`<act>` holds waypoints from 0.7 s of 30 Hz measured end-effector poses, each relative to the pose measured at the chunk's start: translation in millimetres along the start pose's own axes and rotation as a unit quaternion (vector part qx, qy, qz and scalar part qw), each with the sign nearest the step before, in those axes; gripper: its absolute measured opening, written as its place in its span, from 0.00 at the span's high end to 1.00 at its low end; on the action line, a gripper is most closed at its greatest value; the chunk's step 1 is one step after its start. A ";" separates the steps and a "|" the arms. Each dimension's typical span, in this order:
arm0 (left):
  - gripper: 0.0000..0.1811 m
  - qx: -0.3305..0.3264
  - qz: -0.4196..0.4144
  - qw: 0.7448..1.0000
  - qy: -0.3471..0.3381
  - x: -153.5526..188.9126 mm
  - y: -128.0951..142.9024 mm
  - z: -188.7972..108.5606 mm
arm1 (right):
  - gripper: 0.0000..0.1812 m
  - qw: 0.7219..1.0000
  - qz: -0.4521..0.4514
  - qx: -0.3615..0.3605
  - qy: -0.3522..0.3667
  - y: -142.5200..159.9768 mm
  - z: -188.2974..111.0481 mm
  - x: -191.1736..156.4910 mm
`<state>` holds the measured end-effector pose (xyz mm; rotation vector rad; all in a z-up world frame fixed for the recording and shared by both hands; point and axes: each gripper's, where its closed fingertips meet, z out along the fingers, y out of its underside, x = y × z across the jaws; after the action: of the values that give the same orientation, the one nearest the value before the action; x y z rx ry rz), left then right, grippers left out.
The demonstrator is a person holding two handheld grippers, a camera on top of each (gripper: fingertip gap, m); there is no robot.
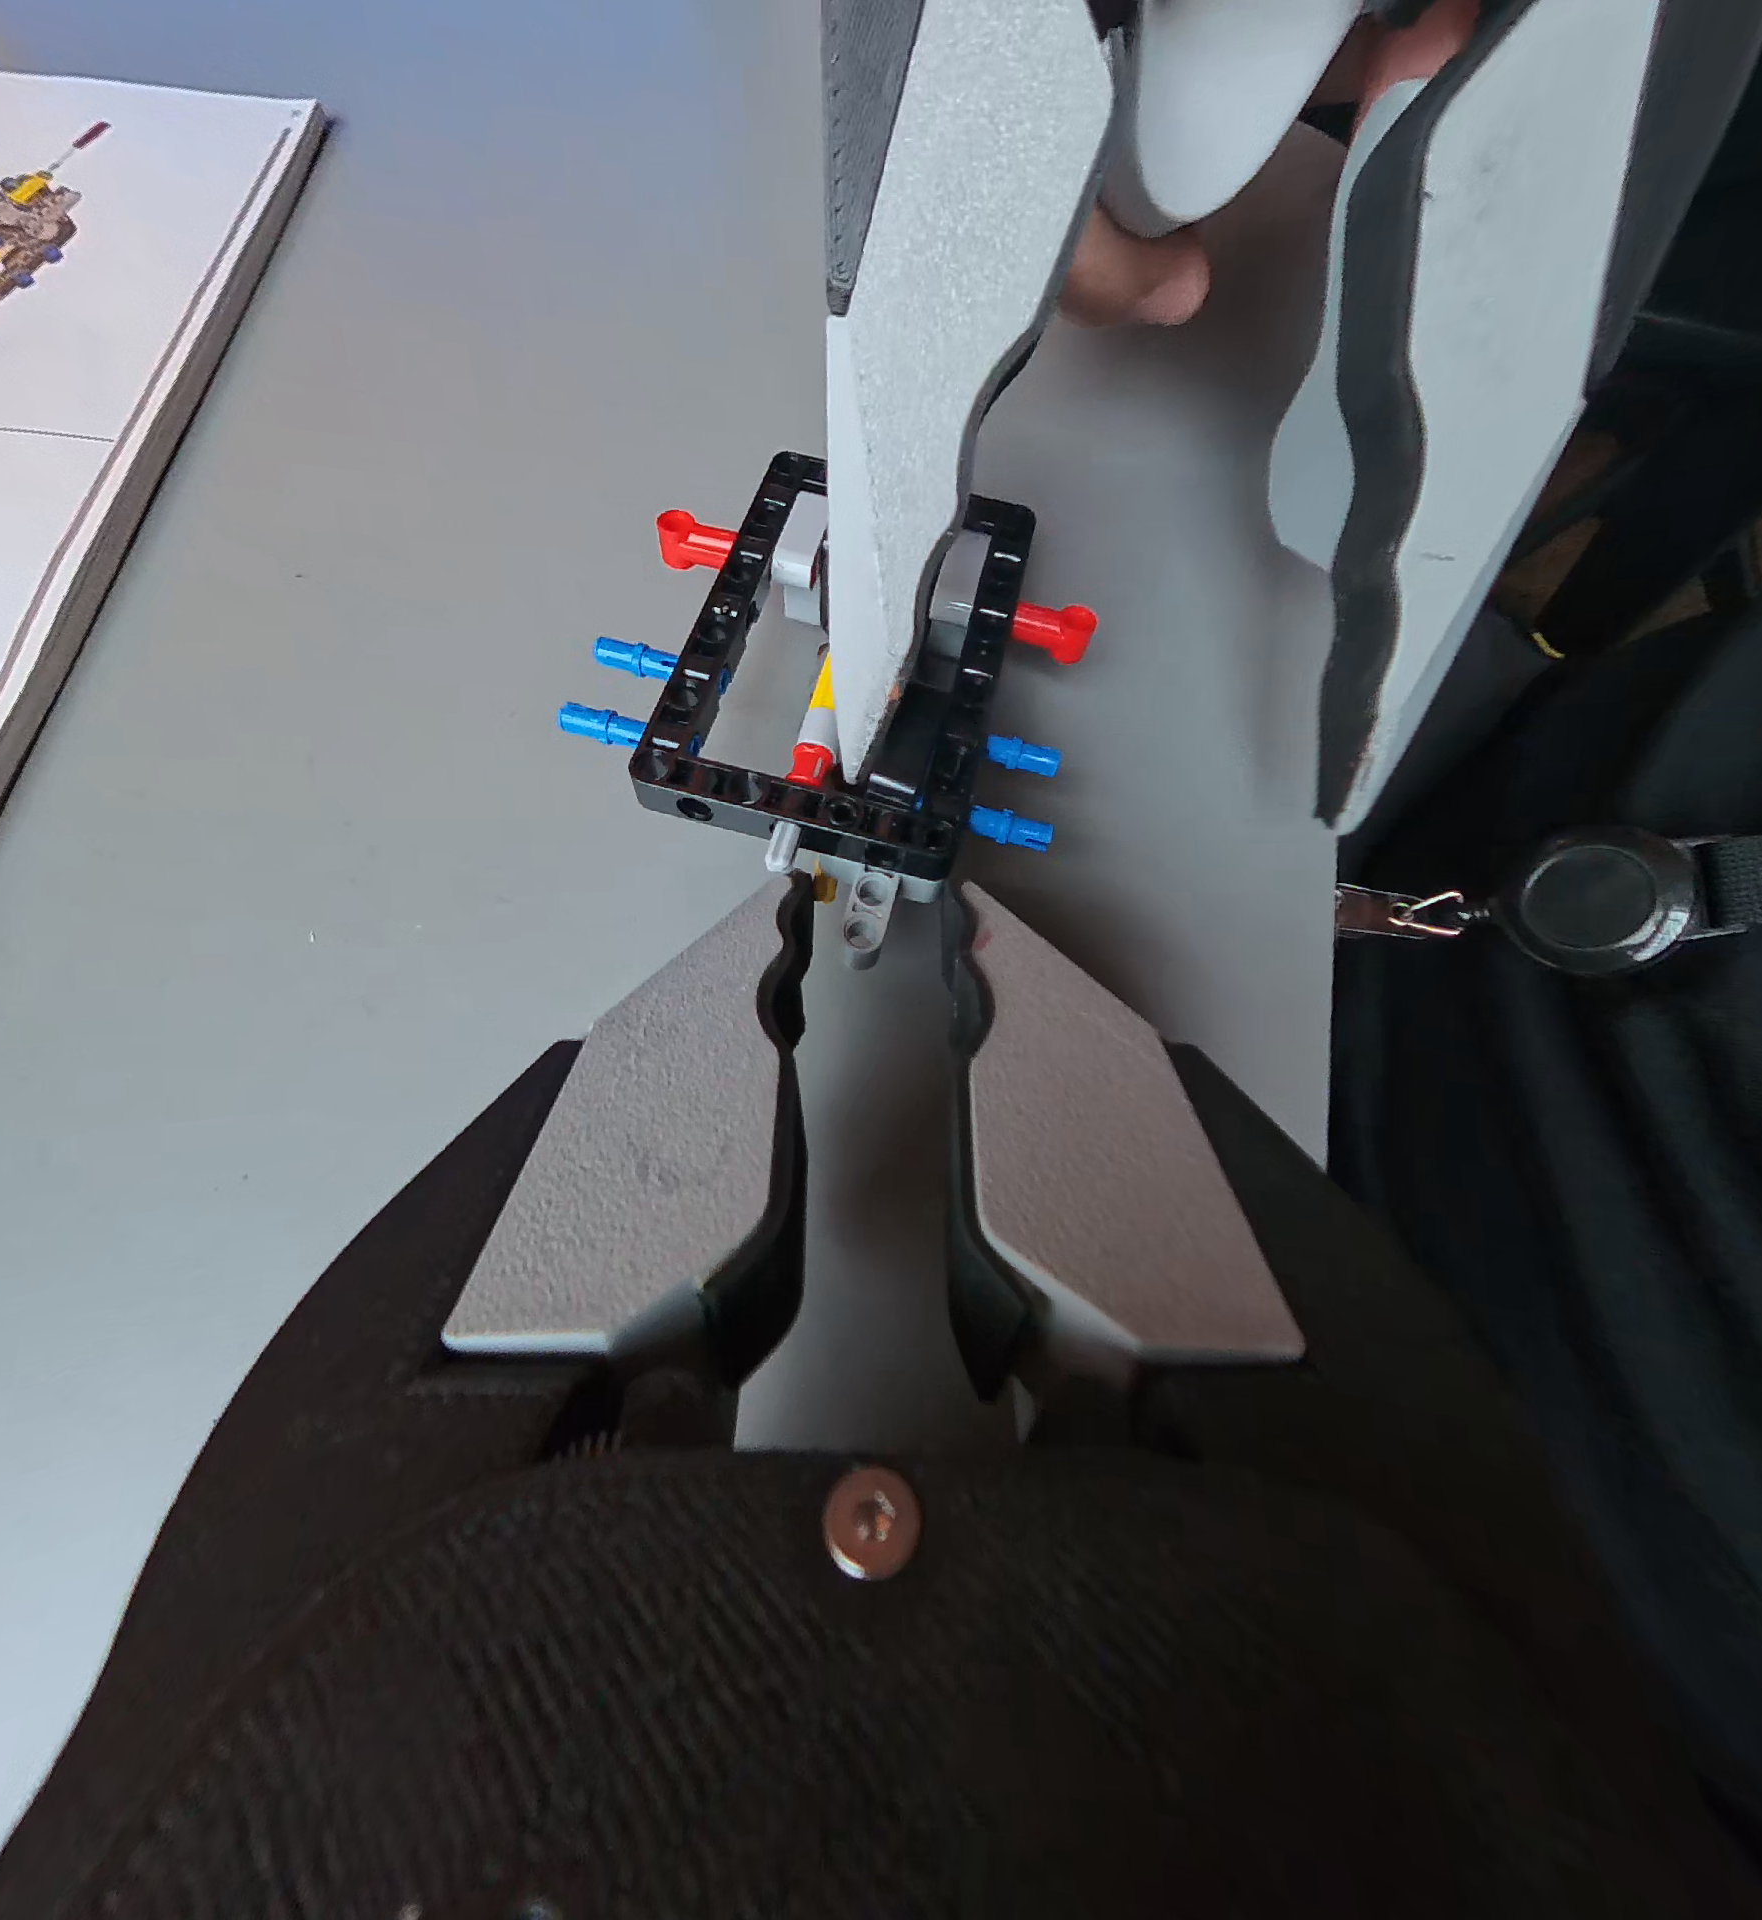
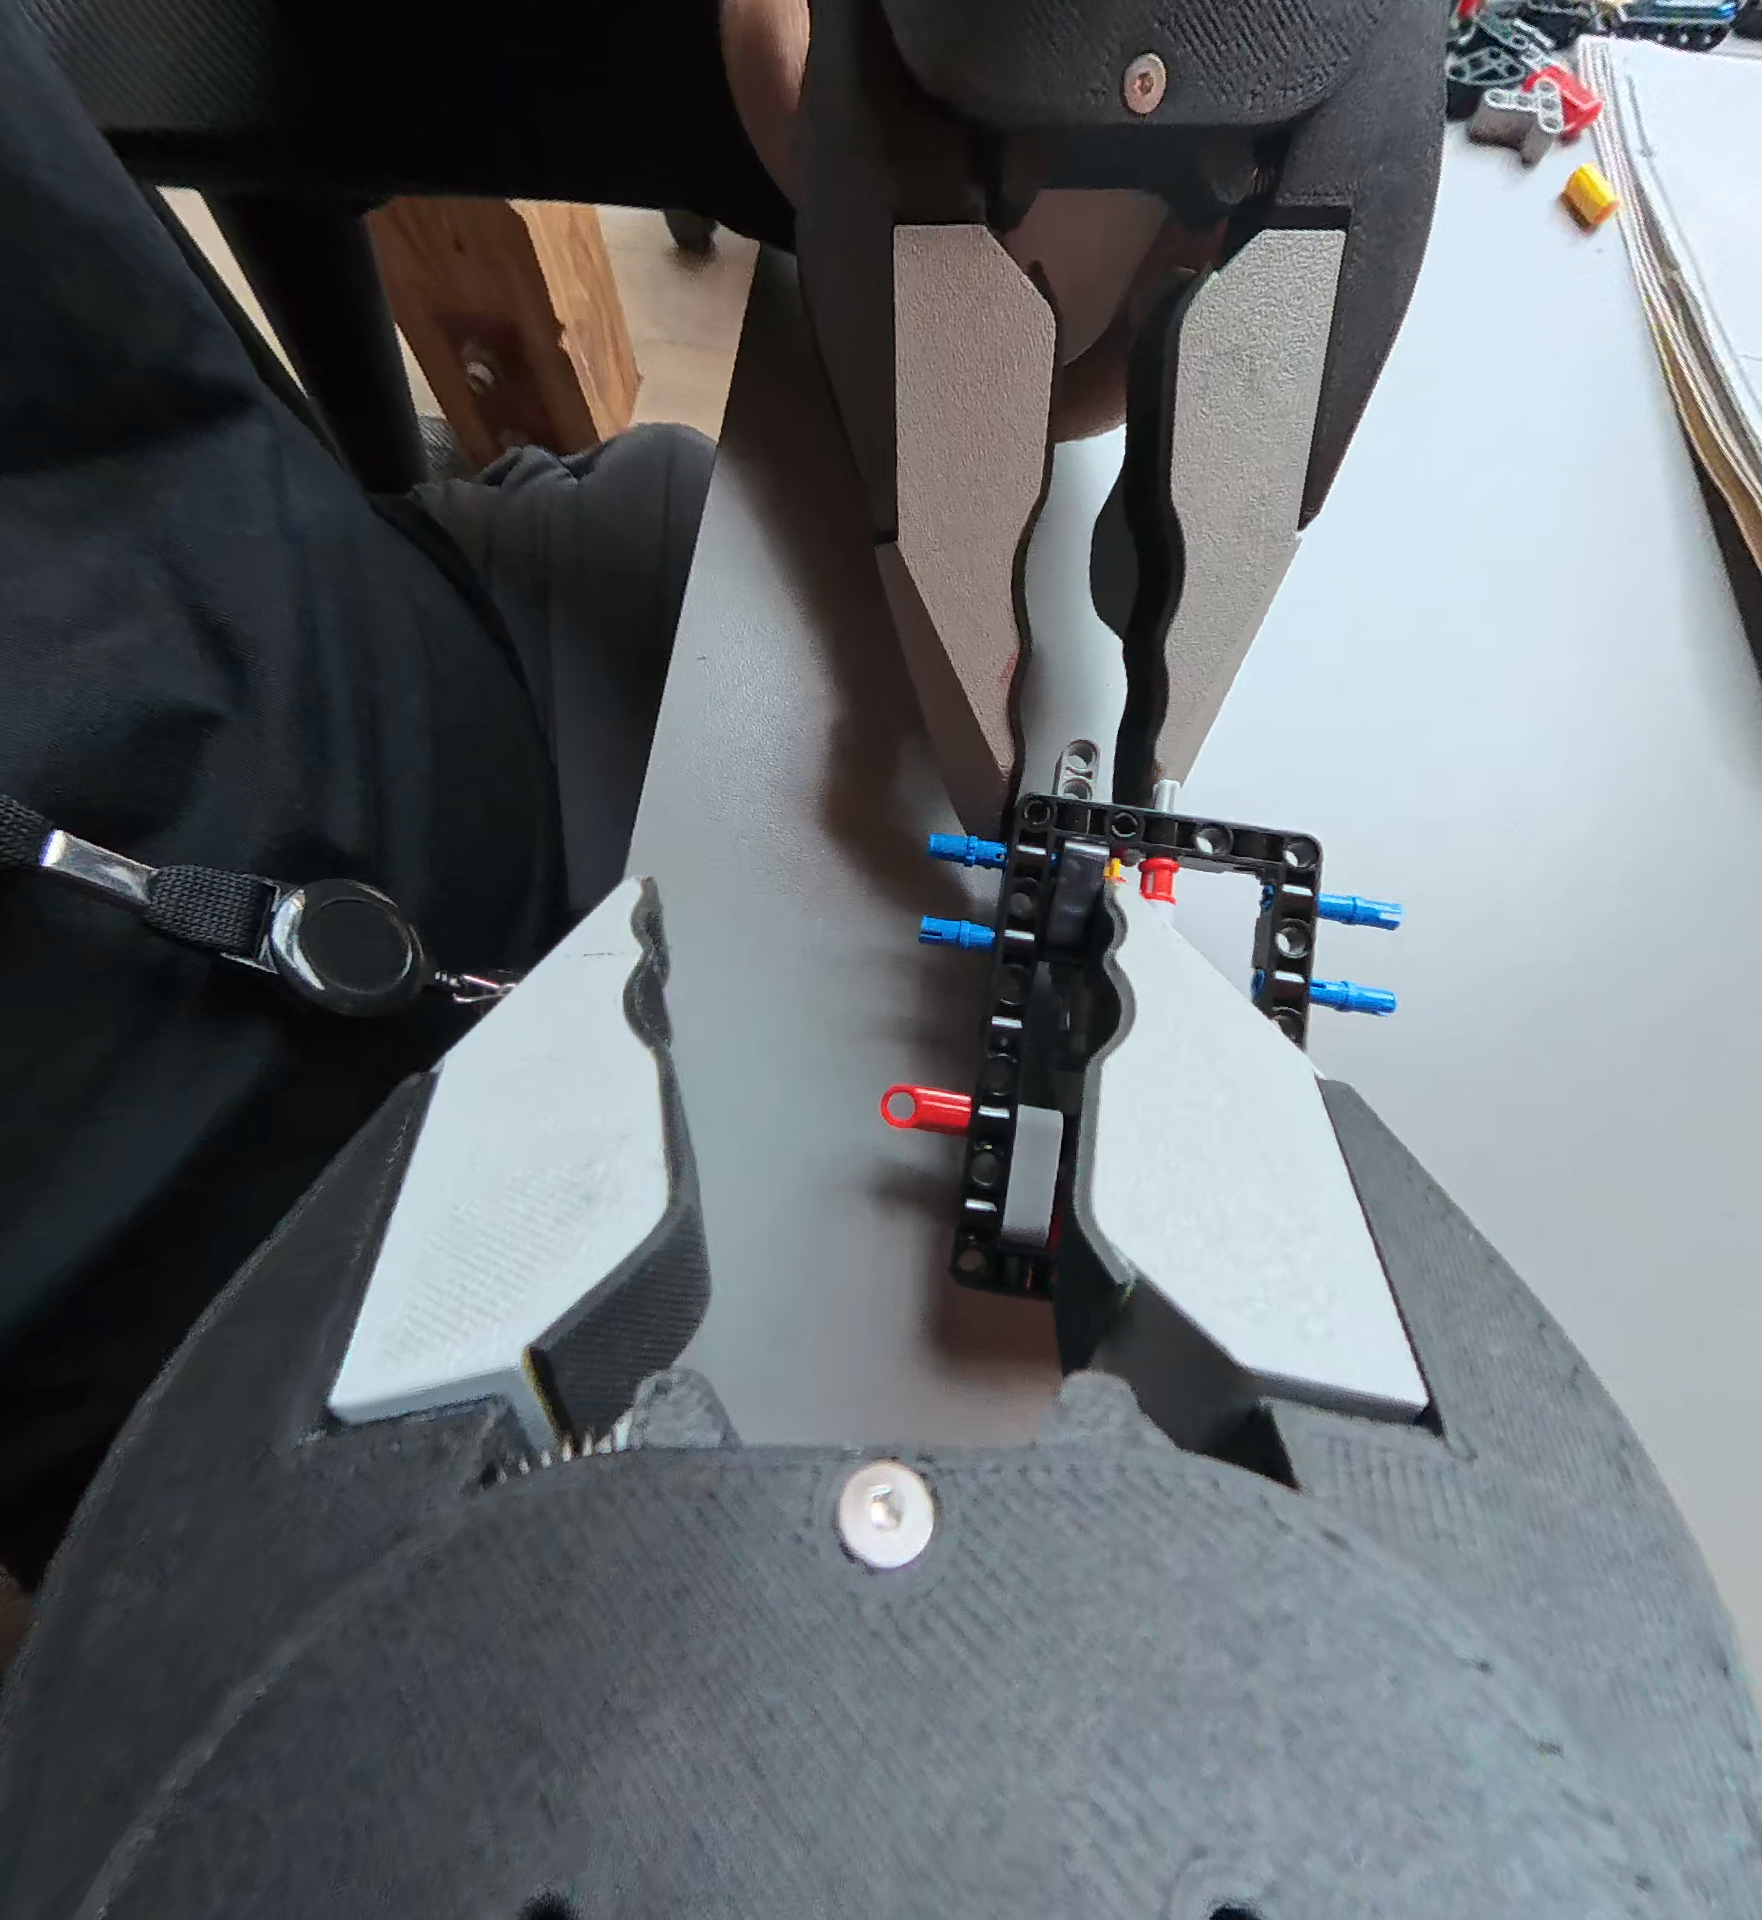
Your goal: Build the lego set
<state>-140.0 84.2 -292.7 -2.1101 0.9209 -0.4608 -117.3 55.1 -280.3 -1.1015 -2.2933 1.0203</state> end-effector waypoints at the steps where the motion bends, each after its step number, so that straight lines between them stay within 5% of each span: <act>1: 0.88 0.001 -0.001 1.000 0.000 -0.4 -0.2 0.1 | 0.56 1.000 0.003 0.006 -0.003 -0.5 -0.5 -0.2; 5: 0.87 0.003 -0.013 1.000 -0.013 -5.5 -0.3 -1.1 | 0.61 1.000 0.005 0.016 0.026 1.7 -1.5 9.0; 9: 0.86 -0.019 -0.016 1.000 -0.017 -4.2 7.0 0.8 | 0.88 0.997 -0.003 0.019 0.074 2.8 -2.7 23.2; 12: 0.82 -0.026 -0.008 0.999 -0.030 -4.2 9.7 0.3 | 0.79 0.998 0.014 0.026 0.059 1.3 -2.4 22.5; 14: 0.80 -0.015 -0.009 0.999 -0.033 -3.8 7.9 -2.6 | 0.88 0.998 0.020 0.024 0.060 4.1 -1.3 24.6; 21: 0.82 0.023 0.000 0.999 -0.043 -0.8 2.2 -15.6 | 0.88 0.997 0.016 0.026 0.067 3.9 -0.9 27.2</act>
<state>-150.6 75.9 -284.5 -2.0707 0.8540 -0.3842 -131.4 78.6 -281.6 -1.1537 -2.1391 0.9804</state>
